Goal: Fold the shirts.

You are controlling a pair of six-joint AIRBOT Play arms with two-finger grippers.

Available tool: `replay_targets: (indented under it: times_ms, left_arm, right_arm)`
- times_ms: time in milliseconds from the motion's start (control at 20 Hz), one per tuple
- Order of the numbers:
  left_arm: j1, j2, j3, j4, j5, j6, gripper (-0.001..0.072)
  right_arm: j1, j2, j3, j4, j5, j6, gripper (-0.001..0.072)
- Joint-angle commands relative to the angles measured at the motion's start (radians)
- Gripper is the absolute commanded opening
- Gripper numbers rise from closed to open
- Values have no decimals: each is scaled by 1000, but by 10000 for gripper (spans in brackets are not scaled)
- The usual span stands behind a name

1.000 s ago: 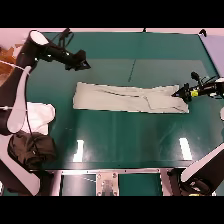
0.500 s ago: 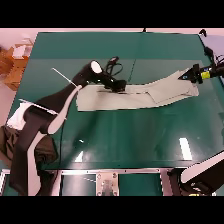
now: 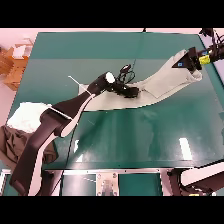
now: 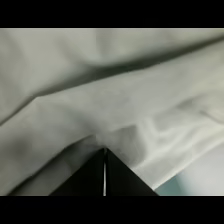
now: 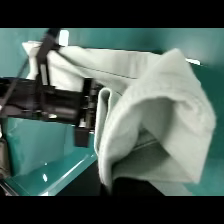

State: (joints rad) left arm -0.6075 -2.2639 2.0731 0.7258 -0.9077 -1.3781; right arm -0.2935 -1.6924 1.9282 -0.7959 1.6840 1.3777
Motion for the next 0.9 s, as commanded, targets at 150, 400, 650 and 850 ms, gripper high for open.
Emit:
replay_targets:
  times_ms: [150, 400, 650, 850]
  left_arm:
    - [19, 0, 5, -80, -100, -2, 24]
    - [182, 129, 5, -136, -383, -1, 24]
    - [480, 352, 4, -137, -511, -3, 24]
    - [682, 481, 3, -140, -532, -9, 25]
  right_arm:
    - [135, 50, 1, -10, -12, 82, 20]
    - [192, 50, 1, -61, -79, 142, 20]
    - [328, 45, 0, -61, -203, 221, 20]
    - [558, -20, 0, -61, -462, 227, 21]
